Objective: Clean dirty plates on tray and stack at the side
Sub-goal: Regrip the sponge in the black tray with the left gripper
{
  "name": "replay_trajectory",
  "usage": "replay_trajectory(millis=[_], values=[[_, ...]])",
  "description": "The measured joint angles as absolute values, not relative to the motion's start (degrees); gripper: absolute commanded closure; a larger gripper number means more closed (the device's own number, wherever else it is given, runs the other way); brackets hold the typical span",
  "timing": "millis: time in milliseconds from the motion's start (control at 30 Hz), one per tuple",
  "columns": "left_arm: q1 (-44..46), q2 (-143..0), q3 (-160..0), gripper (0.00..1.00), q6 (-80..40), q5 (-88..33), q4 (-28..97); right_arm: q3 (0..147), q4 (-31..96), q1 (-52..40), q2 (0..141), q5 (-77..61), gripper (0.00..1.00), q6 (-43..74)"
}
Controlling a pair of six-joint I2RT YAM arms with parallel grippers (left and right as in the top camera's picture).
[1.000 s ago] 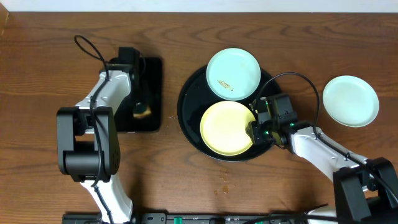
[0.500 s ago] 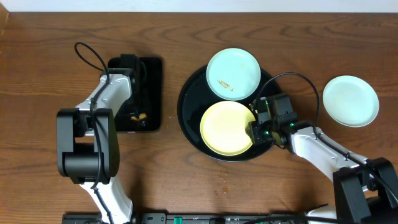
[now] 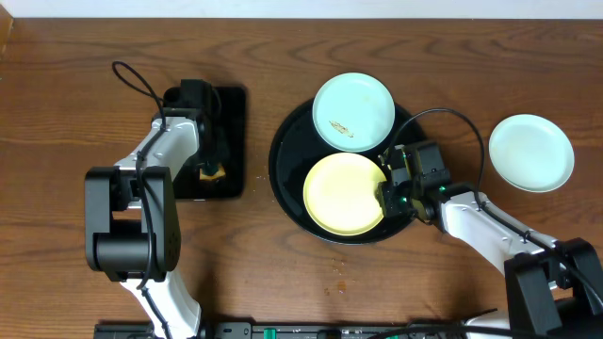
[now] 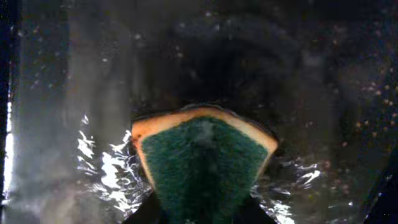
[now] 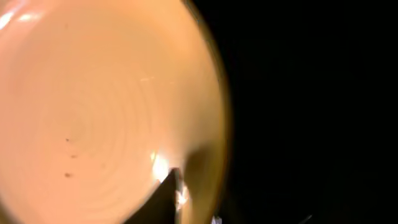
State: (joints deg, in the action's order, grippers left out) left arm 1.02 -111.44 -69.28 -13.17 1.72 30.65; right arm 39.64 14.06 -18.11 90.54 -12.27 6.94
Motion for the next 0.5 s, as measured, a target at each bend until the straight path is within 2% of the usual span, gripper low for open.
replay_trajectory(millis=[67, 333, 500], values=[[1.04, -111.44, -69.23, 0.92, -12.97, 1.69, 30.57, 39.64, 13.78, -18.11, 90.54, -11.94, 0.99, 7.64], [1.04, -110.13, -68.95, 0.92, -9.15, 1.67, 30.55, 39.66, 12.29, -18.11, 90.54, -9.87, 0.99, 9.8], [1.04, -101.38, -68.12, 0.93, -8.69, 1.69, 29.98, 39.68, 12.4, -18.11, 89.86, -9.13, 0.99, 11.22]])
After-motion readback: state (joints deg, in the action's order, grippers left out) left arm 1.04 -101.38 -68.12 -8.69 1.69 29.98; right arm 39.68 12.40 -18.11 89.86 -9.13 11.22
